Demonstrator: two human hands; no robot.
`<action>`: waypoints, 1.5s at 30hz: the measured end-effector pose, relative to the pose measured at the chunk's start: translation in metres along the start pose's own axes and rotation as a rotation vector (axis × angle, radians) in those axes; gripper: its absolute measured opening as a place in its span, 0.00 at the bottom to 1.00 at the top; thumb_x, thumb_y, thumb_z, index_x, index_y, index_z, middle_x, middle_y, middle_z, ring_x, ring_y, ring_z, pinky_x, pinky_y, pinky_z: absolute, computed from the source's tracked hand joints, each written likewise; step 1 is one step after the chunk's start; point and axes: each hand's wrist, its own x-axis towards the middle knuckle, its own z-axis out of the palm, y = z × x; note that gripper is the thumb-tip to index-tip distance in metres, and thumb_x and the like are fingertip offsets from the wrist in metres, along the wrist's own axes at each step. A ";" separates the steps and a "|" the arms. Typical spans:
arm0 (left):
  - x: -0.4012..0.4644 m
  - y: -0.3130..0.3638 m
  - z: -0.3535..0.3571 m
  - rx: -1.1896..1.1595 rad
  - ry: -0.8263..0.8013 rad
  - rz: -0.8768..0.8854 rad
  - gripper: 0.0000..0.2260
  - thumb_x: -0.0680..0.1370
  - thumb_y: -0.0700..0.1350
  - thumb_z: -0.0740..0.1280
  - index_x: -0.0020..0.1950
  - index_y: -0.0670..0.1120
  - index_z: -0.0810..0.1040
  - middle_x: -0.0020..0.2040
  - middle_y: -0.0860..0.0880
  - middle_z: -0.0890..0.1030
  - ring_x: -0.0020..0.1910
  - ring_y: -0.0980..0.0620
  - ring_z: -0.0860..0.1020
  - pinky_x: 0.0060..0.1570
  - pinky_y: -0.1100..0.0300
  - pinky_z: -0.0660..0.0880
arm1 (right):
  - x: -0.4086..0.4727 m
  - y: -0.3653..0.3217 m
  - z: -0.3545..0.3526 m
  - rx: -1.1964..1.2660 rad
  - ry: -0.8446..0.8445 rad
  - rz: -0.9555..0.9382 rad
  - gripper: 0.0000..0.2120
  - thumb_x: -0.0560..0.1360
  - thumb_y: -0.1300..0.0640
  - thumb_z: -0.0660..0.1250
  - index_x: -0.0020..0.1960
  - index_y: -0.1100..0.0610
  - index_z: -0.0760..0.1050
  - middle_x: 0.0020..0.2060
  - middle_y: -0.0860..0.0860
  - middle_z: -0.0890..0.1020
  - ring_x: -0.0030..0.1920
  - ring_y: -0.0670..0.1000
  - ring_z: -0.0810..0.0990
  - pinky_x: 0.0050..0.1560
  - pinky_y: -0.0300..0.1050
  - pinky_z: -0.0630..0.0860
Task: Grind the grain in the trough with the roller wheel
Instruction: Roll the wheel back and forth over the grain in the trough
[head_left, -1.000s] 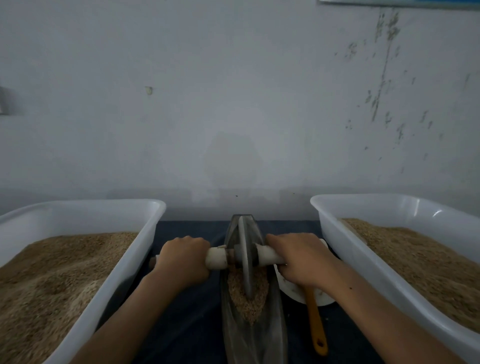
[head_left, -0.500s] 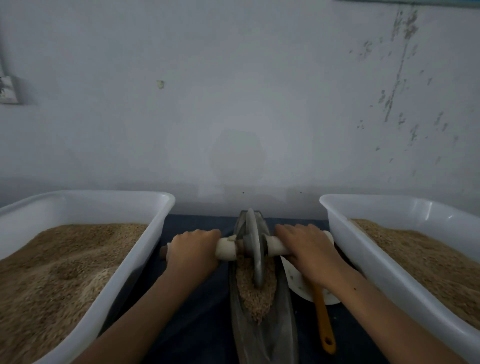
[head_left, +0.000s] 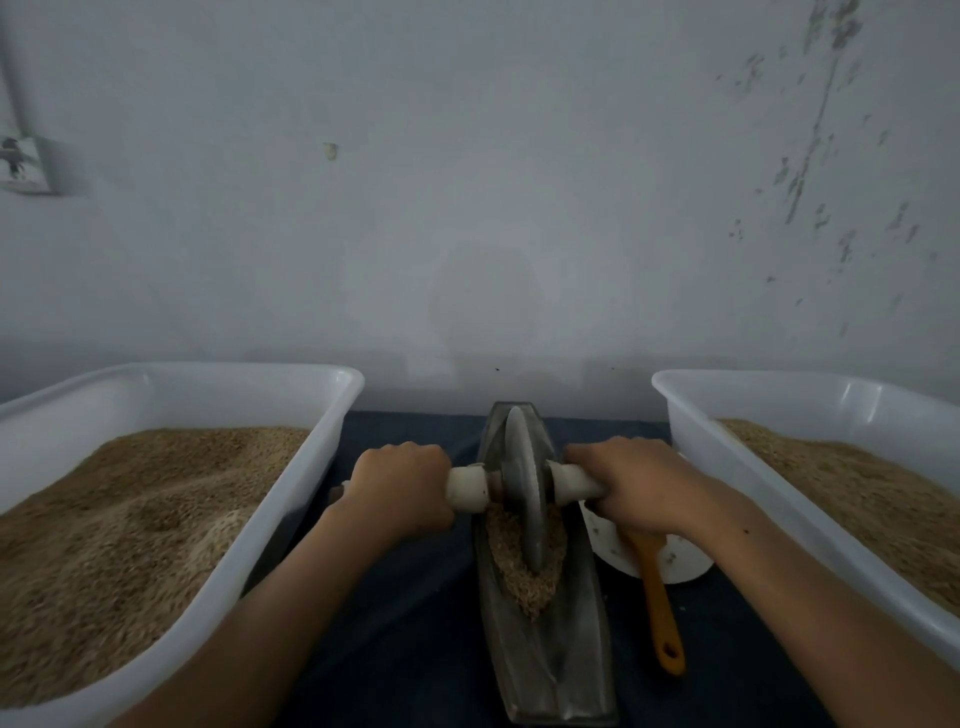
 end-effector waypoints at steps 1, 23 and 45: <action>0.000 0.001 0.001 0.005 0.036 0.000 0.12 0.73 0.54 0.67 0.53 0.49 0.76 0.47 0.51 0.79 0.46 0.51 0.78 0.41 0.59 0.69 | -0.001 0.000 0.001 0.000 0.017 0.000 0.09 0.76 0.56 0.64 0.55 0.49 0.69 0.47 0.49 0.77 0.50 0.52 0.77 0.41 0.44 0.65; 0.002 0.004 -0.001 0.054 0.092 0.016 0.11 0.74 0.54 0.67 0.53 0.51 0.75 0.45 0.52 0.78 0.41 0.54 0.74 0.42 0.60 0.69 | -0.002 0.005 0.003 0.055 -0.041 0.007 0.10 0.75 0.57 0.64 0.48 0.46 0.64 0.40 0.45 0.71 0.43 0.49 0.74 0.39 0.44 0.66; 0.001 0.003 -0.001 0.042 0.131 0.045 0.11 0.75 0.54 0.65 0.54 0.51 0.74 0.49 0.52 0.79 0.47 0.52 0.78 0.43 0.60 0.69 | -0.003 0.004 0.000 0.013 -0.043 0.046 0.10 0.74 0.58 0.64 0.49 0.48 0.65 0.45 0.48 0.76 0.45 0.50 0.74 0.40 0.44 0.64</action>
